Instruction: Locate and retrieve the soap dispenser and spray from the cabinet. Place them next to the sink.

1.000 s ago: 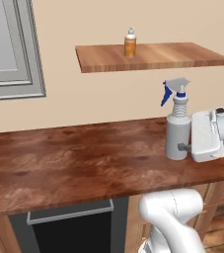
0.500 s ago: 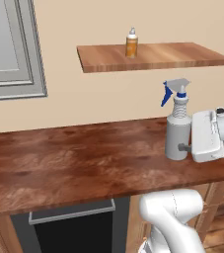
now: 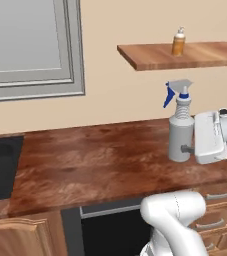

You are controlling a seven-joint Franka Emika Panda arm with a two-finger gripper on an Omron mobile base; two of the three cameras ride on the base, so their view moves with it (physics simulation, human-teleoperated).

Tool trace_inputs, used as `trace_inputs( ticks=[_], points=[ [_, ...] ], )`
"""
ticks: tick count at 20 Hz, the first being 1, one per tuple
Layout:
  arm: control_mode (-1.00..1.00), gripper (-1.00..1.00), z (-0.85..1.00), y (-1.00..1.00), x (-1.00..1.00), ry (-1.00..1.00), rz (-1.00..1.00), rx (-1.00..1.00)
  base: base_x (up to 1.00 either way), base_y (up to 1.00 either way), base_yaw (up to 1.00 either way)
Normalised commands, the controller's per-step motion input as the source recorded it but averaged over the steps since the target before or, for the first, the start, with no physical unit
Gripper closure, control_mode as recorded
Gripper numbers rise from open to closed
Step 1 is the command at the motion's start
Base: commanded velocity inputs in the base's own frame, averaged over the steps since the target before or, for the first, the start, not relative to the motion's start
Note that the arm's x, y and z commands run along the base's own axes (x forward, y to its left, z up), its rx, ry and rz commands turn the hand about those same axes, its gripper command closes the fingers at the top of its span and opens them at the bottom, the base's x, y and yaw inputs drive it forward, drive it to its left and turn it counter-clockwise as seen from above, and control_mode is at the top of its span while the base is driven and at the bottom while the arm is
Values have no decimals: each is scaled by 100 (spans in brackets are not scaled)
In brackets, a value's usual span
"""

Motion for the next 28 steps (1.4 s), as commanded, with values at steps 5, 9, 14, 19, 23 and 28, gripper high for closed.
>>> trace_inputs(
  ticks=[5,9,14,19,23,28],
  points=[
    [100,100,0,0,0,0,0,0,-24,84,0],
    [100,100,0,0,0,0,0,0,-18,83,0],
    [100,100,0,0,0,0,0,0,-12,84,0],
    [100,100,0,0,0,0,0,0,-9,81,0],
    [100,100,0,0,0,0,0,0,-1,36,0],
    [100,100,0,0,0,0,0,0,11,19,-1]
  ],
)
